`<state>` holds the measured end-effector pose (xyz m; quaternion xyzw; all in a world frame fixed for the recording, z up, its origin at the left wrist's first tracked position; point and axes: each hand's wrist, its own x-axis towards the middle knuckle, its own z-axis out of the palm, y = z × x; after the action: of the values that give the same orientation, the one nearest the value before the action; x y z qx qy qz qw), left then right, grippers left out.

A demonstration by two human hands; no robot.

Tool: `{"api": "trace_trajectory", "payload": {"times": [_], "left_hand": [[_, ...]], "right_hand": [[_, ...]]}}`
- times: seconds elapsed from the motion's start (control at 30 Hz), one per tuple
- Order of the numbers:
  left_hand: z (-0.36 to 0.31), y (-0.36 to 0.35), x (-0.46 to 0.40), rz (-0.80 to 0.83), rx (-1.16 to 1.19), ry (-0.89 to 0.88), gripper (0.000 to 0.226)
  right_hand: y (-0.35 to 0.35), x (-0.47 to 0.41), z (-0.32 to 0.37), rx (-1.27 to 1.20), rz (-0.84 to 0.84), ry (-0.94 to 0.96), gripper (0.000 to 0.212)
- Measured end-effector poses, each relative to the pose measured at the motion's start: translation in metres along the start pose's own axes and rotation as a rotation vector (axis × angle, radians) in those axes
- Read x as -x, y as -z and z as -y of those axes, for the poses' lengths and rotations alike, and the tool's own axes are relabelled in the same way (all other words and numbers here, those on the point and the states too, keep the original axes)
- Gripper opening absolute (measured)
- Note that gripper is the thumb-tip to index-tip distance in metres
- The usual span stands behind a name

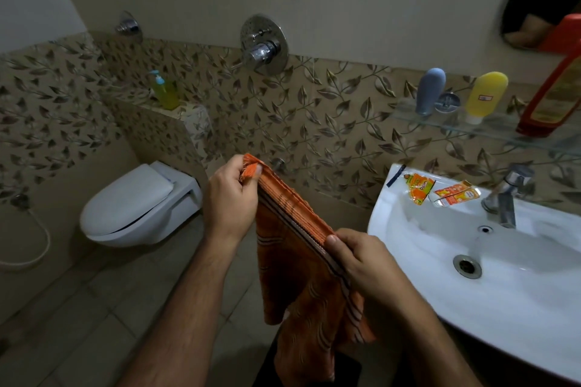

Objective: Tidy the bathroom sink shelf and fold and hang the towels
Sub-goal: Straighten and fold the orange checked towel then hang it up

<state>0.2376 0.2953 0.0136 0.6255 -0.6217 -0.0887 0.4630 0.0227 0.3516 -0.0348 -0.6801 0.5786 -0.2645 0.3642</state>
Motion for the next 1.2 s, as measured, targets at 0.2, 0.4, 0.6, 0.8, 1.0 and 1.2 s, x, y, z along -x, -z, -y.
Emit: {"api": "trace_trajectory", "payload": {"times": [0.2,0.4,0.6,0.8,1.0,1.2], "left_hand": [[0.003,0.012,-0.009,-0.117,0.115,-0.004,0.01],[0.002,0.029,-0.011,-0.142,0.058,-0.052,0.01],[0.061,0.023,-0.012,-0.059,-0.092,0.175,0.017],[0.065,0.019,0.013,-0.043,-0.066,0.348,0.015],[0.05,0.013,0.056,-0.029,0.026,0.326,0.009],[0.04,0.005,0.067,0.453,0.331,0.206,0.075]], "right_hand": [[-0.009,0.007,0.001,-0.067,0.132,-0.041,0.028],[-0.026,0.008,-0.004,-0.202,0.06,-0.019,0.025],[-0.009,0.003,0.009,-0.169,-0.18,0.046,0.022],[-0.022,-0.016,0.033,0.079,-0.328,0.001,0.033],[-0.032,-0.033,0.052,0.317,-0.352,0.003,0.03],[-0.041,-0.031,0.058,0.367,-0.203,0.104,0.026]]}}
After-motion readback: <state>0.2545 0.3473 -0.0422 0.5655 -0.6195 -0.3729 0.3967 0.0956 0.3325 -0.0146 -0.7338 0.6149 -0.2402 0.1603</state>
